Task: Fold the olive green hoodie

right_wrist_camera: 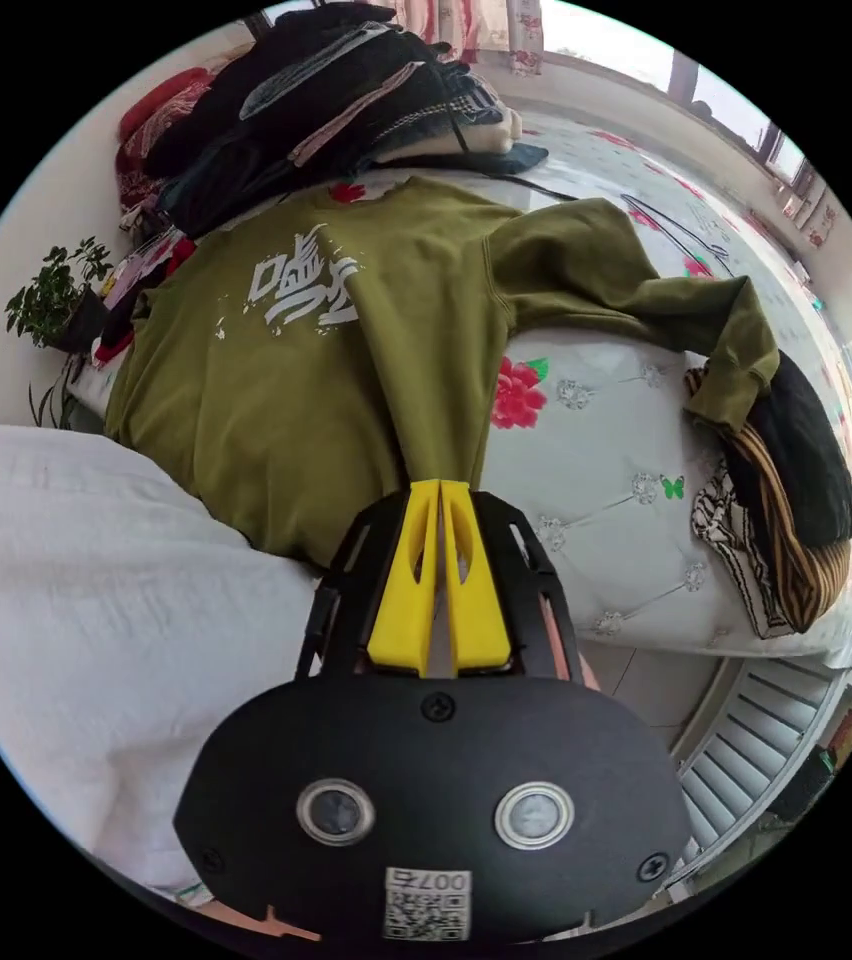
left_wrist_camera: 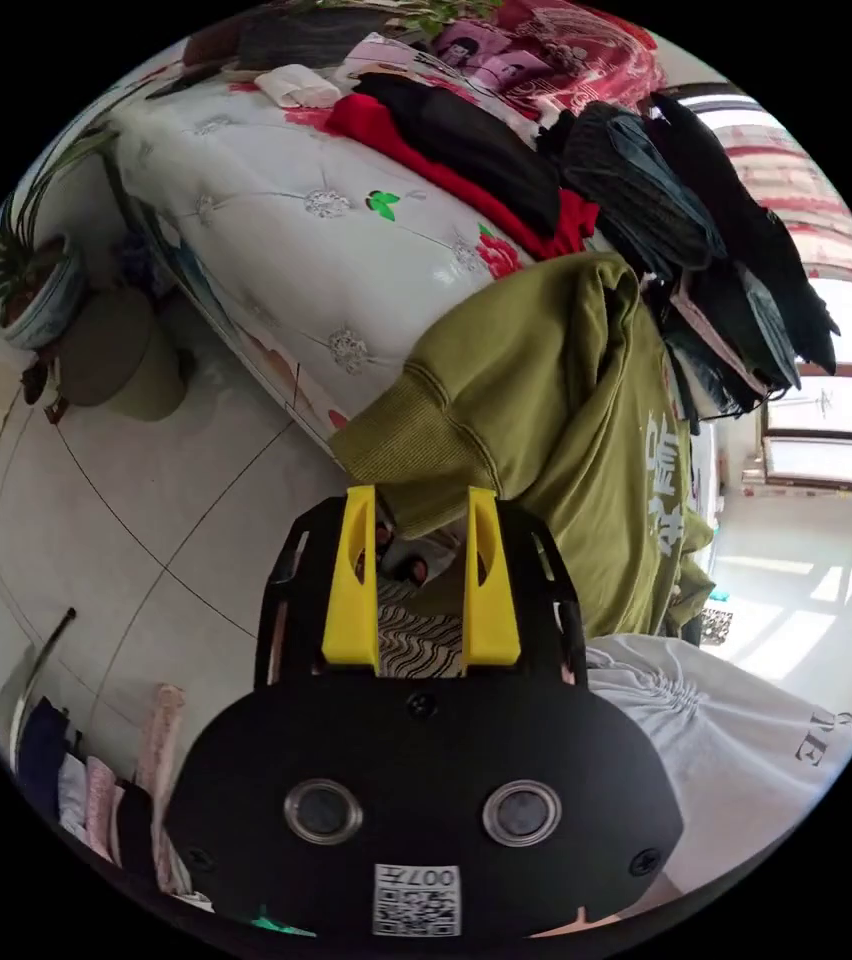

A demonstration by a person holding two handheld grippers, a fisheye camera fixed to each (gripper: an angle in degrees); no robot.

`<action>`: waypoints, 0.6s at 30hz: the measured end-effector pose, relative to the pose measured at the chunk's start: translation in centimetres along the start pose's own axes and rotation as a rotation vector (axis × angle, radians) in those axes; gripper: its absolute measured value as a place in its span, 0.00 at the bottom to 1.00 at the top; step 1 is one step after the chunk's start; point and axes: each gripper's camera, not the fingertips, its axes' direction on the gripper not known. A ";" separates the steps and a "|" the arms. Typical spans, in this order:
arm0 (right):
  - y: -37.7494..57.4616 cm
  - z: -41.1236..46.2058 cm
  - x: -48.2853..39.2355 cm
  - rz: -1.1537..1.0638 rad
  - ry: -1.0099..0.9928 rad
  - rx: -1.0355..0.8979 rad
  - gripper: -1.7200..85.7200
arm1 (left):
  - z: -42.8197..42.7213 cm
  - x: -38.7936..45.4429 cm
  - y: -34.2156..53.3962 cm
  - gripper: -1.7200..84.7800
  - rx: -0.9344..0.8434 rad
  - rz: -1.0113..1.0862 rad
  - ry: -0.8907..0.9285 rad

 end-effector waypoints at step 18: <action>-0.9 7.6 -6.6 -0.241 0.037 -0.094 0.02 | -19.2 12.5 -7.4 0.04 0.623 0.243 -0.021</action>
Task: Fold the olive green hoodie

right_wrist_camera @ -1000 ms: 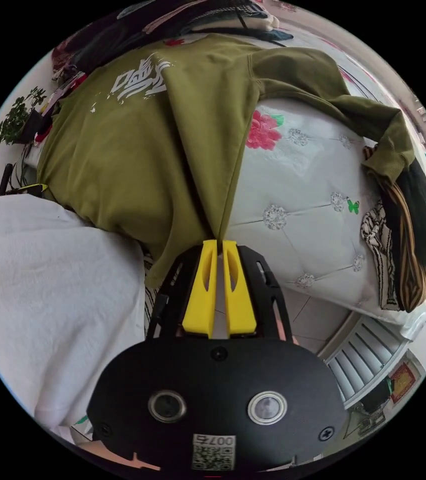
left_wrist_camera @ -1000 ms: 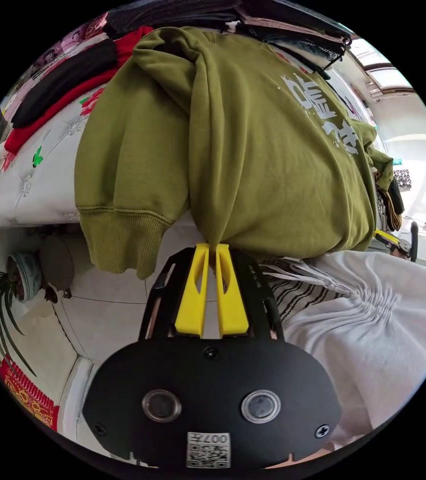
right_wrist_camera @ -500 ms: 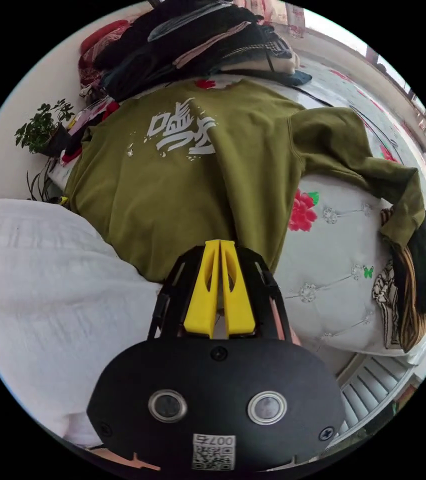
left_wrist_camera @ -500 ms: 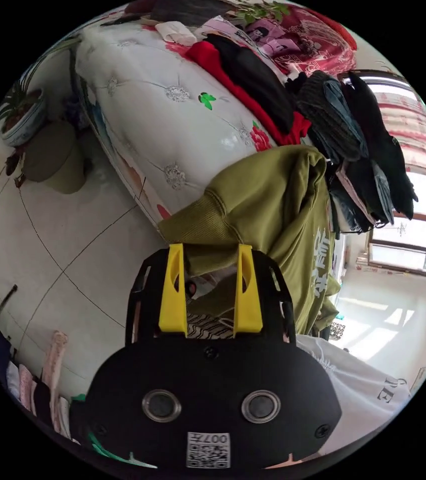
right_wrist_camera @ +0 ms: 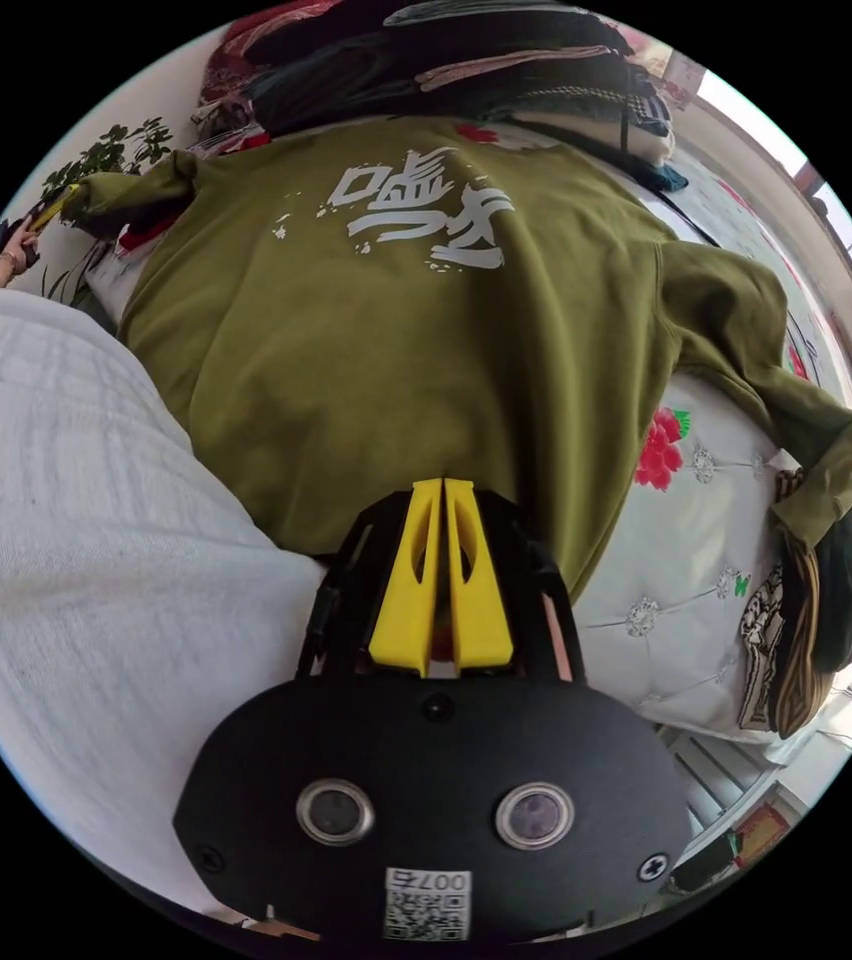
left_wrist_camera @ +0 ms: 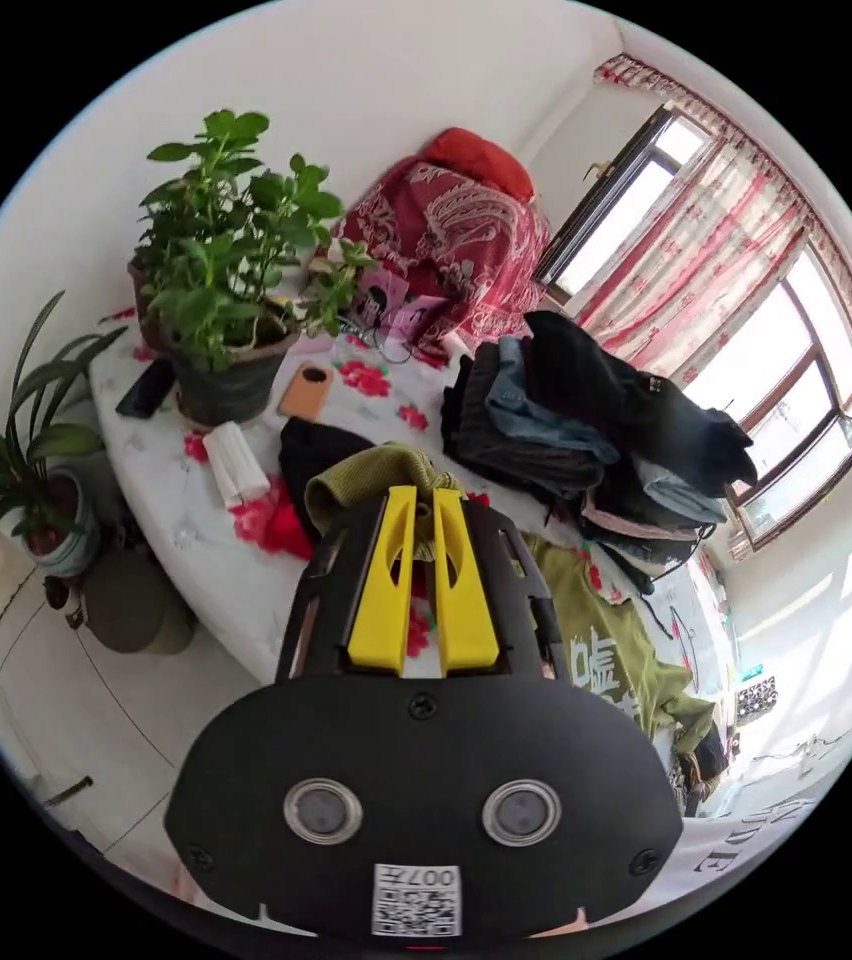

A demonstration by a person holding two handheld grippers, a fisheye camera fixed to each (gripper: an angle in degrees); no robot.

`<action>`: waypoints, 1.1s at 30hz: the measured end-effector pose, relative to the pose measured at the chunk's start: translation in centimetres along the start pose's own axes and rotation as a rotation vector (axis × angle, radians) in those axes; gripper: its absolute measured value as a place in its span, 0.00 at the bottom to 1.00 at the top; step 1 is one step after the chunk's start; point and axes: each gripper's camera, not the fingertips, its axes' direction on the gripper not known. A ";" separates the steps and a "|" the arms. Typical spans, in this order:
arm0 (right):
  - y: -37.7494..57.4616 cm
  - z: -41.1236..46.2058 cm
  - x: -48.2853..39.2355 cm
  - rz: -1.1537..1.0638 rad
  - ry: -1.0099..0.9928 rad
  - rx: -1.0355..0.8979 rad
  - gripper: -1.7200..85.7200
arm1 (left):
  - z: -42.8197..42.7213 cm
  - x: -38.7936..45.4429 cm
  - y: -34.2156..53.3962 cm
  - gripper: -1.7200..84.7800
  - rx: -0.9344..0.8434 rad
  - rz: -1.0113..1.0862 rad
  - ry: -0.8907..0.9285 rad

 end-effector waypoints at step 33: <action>5.4 -7.7 20.9 0.639 -0.077 0.449 0.13 | 18.0 31.1 24.3 0.10 -0.661 0.645 0.157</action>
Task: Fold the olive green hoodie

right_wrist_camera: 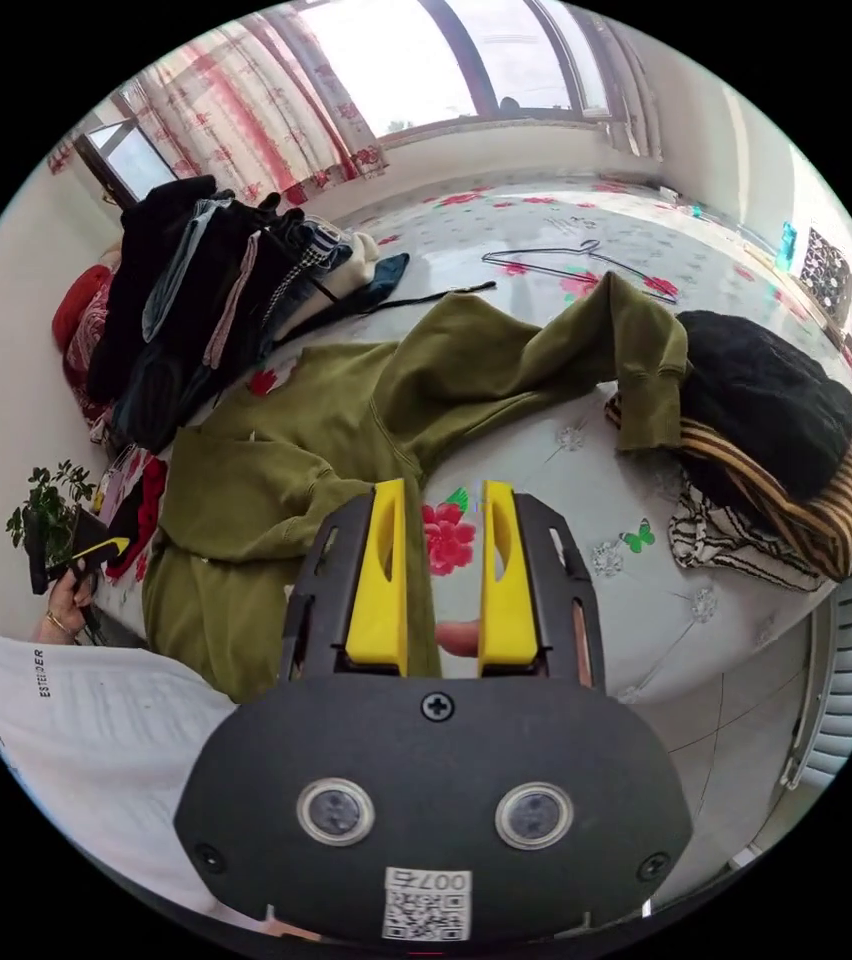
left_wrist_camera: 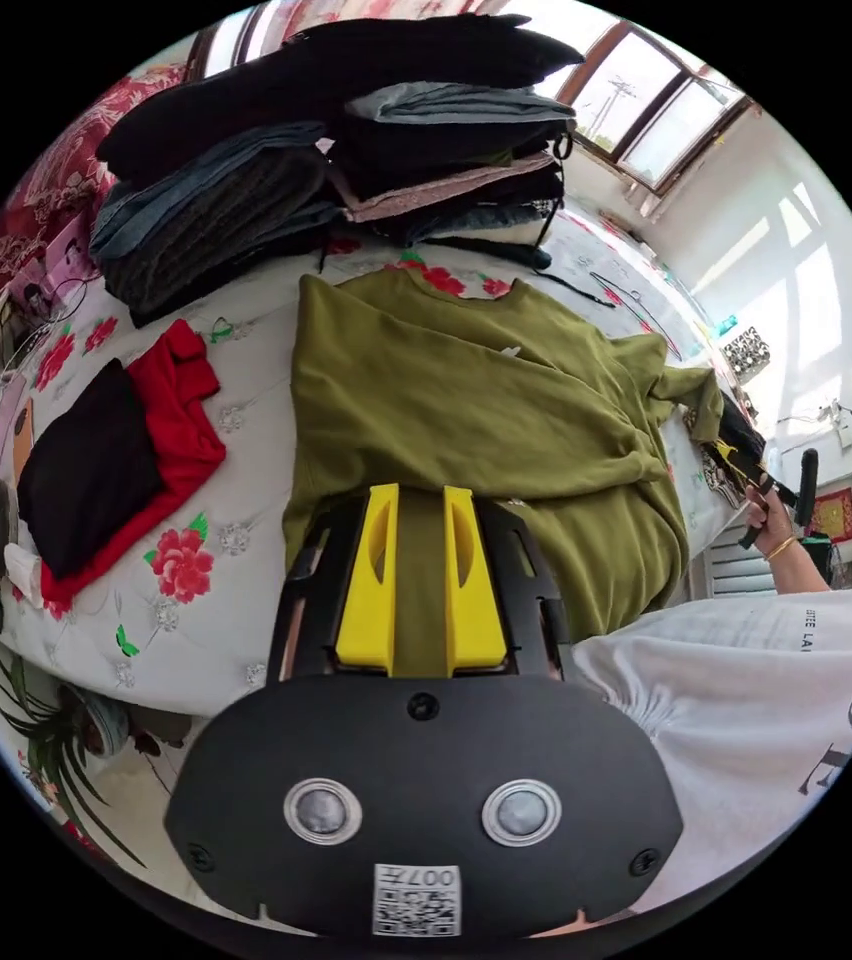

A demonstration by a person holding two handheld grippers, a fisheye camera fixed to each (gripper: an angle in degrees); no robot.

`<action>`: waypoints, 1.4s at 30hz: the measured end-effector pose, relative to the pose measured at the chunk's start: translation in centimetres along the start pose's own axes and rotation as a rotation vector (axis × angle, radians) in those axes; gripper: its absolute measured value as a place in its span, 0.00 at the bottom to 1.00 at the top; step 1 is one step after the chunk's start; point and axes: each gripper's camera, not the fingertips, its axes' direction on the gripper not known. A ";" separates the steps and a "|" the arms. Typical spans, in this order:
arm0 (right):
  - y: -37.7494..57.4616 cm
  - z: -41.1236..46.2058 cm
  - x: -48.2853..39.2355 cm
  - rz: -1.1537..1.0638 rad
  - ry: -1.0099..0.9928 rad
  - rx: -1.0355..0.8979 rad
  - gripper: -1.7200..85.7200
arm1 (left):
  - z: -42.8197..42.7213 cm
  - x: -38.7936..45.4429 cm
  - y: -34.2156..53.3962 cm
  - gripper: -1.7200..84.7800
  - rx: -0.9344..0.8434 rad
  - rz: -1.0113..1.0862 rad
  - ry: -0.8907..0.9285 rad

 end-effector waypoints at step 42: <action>-8.0 13.4 -5.2 -0.353 -0.033 -0.327 0.12 | 5.1 -11.1 11.5 0.11 -0.078 -0.483 -0.176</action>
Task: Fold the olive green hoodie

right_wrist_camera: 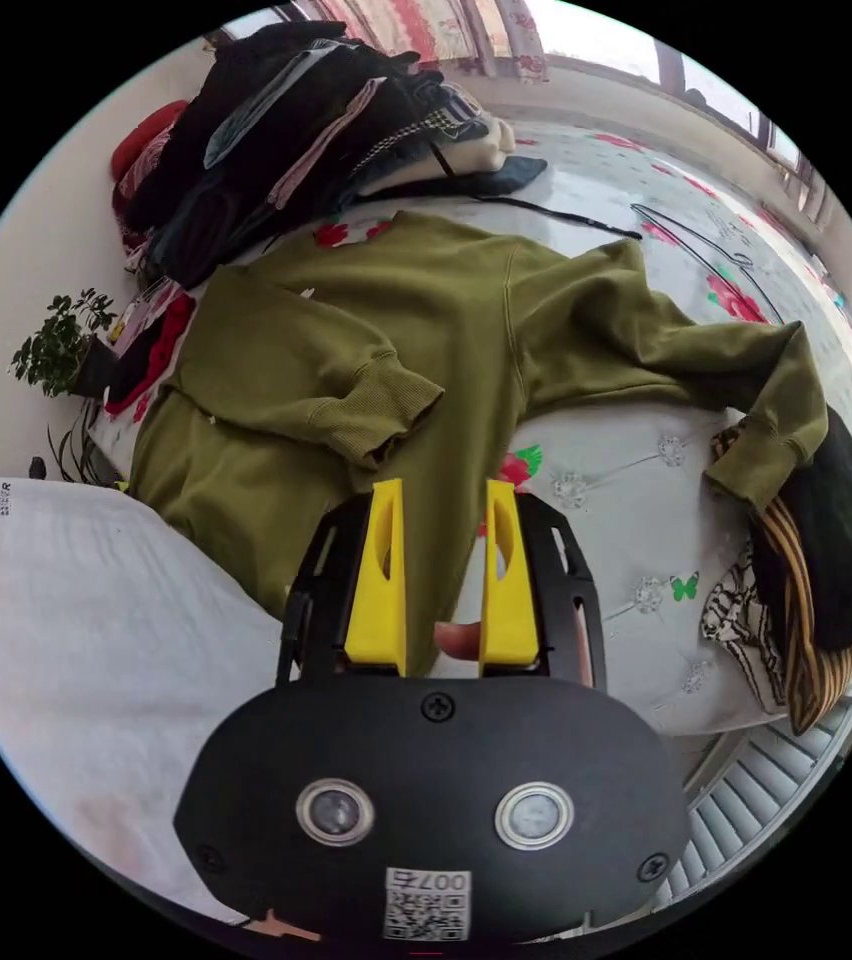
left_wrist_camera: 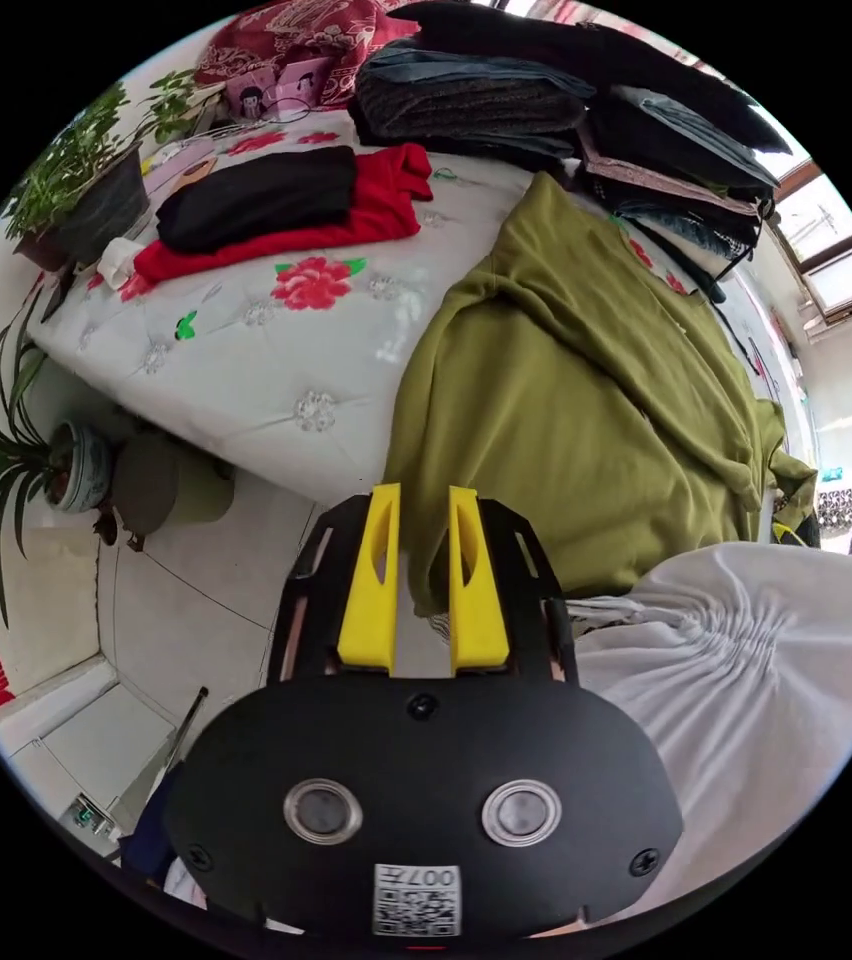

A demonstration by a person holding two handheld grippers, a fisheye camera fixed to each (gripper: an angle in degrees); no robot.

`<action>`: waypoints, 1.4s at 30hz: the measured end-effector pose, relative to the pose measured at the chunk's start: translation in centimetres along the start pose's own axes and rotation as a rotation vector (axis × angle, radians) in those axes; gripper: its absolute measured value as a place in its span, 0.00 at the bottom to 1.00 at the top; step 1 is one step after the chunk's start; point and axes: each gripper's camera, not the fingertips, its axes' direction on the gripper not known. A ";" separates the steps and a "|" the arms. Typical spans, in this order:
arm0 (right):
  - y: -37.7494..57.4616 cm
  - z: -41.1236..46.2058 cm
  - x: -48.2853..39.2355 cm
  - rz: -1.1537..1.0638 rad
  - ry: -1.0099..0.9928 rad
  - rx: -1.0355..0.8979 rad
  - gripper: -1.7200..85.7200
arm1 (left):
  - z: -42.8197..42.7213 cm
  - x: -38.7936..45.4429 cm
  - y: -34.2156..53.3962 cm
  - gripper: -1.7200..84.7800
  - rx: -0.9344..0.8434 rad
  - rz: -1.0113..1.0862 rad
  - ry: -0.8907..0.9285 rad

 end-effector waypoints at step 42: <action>-2.3 -7.2 21.0 0.562 0.191 0.155 0.08 | -4.4 -10.5 -1.2 0.01 0.051 0.001 0.147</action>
